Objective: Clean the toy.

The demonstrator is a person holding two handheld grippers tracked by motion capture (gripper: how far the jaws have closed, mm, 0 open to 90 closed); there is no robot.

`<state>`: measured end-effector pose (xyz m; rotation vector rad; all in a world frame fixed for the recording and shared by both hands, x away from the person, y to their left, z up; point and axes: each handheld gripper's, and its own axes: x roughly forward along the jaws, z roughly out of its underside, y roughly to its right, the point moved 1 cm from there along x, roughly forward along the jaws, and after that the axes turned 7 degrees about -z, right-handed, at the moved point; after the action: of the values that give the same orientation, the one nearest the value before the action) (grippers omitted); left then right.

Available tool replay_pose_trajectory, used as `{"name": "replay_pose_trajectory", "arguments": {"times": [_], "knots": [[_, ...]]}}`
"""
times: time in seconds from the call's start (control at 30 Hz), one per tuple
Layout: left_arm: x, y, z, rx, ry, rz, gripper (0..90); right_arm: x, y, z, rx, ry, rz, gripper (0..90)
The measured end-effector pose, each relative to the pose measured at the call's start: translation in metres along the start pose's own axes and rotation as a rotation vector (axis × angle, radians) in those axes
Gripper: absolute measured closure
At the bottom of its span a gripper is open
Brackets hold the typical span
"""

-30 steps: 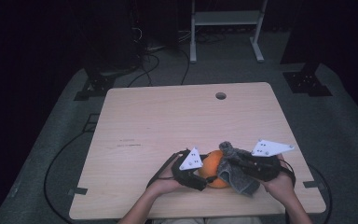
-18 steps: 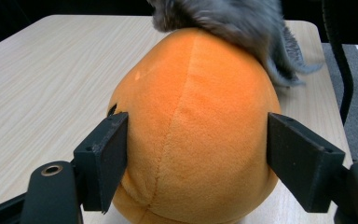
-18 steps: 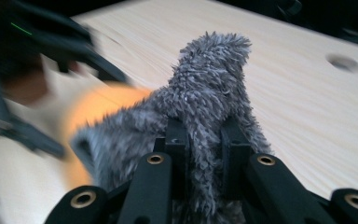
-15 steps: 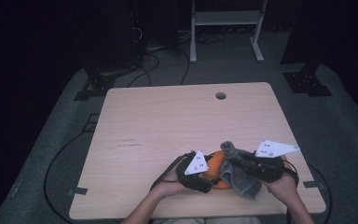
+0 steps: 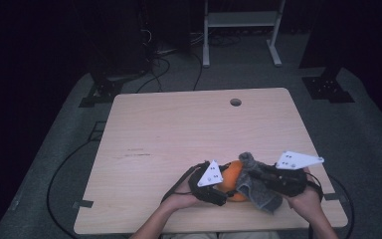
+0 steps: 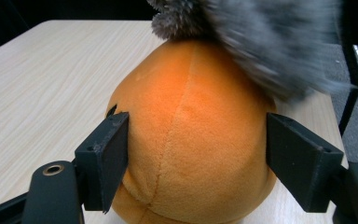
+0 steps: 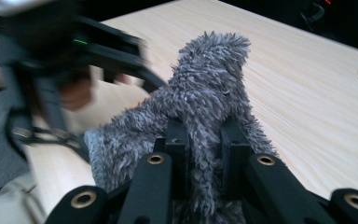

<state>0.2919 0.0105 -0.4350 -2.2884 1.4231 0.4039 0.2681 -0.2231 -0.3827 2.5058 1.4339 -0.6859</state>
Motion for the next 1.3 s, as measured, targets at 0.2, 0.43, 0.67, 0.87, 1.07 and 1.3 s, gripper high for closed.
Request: {"name": "replay_pose_trajectory", "arguments": {"times": [0.2, 0.43, 0.67, 0.87, 1.07, 1.3], "knots": [[-0.012, -0.008, 0.001, -0.014, 0.071, 0.034, 20.1, 0.013, 0.008, 0.008, 0.022, -0.04, -0.042, 75.9], [0.008, -0.012, 0.011, -0.082, -0.006, 0.067, 8.2, 0.003, 0.016, 0.019, 0.036, -0.028, -0.066, 75.3], [0.01, -0.002, 0.009, -0.04, 0.011, 0.03, 28.0, -0.002, 0.022, 0.021, 0.066, -0.006, -0.047, 75.4], [-0.031, 0.0, -0.029, 0.003, 0.042, 0.021, 32.8, -0.011, 0.0, -0.008, 0.019, 0.103, -0.069, 75.9], [-0.04, -0.008, -0.026, 0.0, 0.0, -0.017, 32.9, 0.002, 0.002, -0.011, 0.053, 0.144, -0.099, 76.0], [-0.03, -0.022, -0.007, -0.099, -0.002, 0.001, 29.3, 0.024, 0.04, 0.038, 0.213, 0.016, -0.026, 76.1]]}}
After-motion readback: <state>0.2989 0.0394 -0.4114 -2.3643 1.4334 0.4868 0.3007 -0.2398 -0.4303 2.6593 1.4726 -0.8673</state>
